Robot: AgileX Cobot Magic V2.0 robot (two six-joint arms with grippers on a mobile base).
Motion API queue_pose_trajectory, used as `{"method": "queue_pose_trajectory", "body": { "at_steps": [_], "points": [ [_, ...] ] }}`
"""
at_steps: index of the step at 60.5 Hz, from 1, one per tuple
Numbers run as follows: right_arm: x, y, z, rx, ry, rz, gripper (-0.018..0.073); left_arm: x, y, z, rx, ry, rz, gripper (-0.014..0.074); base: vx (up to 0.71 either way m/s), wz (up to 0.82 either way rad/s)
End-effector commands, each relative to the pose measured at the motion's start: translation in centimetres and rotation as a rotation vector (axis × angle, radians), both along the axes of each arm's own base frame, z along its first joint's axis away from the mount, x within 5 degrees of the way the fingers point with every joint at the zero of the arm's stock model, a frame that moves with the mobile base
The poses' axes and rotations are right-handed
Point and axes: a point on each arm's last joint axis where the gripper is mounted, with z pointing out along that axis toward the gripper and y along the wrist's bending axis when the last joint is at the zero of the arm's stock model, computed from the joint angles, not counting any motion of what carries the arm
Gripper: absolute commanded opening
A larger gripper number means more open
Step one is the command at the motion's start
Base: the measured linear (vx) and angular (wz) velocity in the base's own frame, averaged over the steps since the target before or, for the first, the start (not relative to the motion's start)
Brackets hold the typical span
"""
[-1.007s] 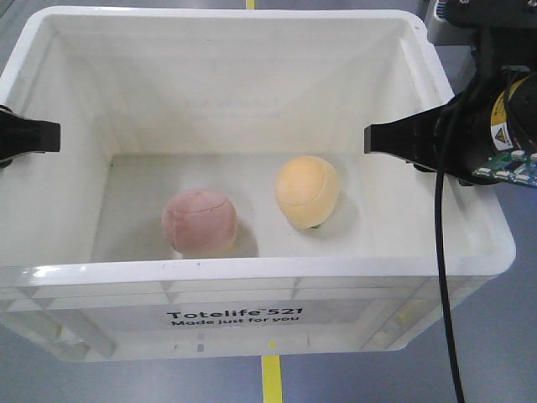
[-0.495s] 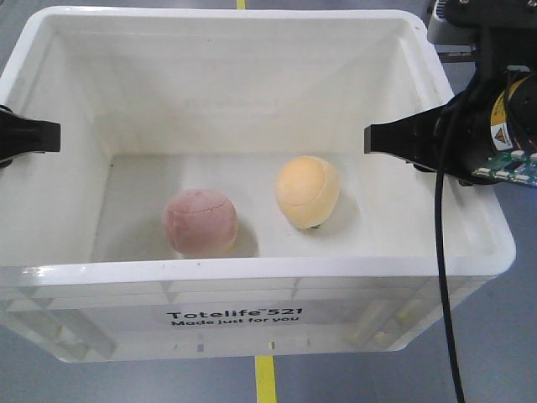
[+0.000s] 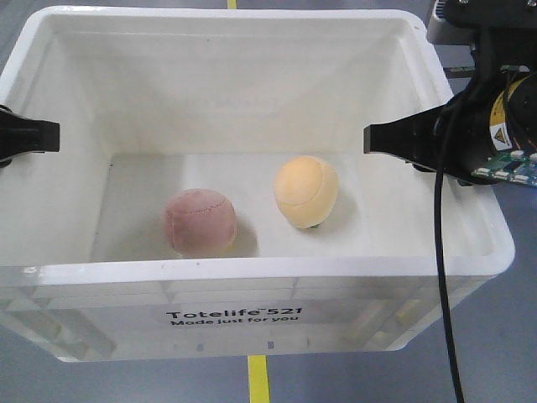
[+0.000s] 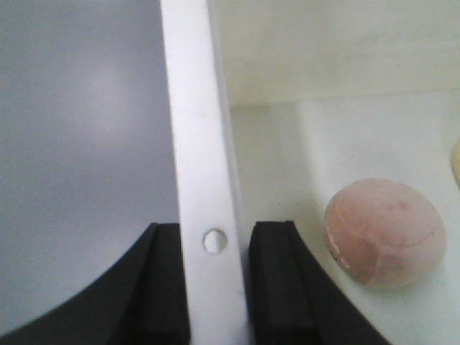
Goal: Place moving items into box and shelve
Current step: 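Hold the tote level with both grippers while the base drives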
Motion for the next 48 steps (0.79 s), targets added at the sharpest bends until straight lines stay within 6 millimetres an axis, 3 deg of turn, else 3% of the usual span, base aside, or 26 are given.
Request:
{"method": "queue_pose_trajectory", "body": {
  "at_steps": [1,21,48],
  "points": [
    [0.25,-0.85,2.89,-0.008,-0.188,0.027,0.0075,0.00,0.00,2.52,-0.036,-0.177,-0.032,-0.0022,0.29,-0.13],
    [0.25,-0.85,2.89,-0.008,-0.188,0.027,0.0075,0.00,0.00,2.52,-0.036,-0.177,-0.032,-0.0022,0.25,-0.28],
    [0.25,-0.85,2.89,-0.008,-0.188,0.027,0.0075,0.00,0.00,2.52,-0.036,-0.177,-0.032,-0.0022,0.18,-0.51]
  ]
}}
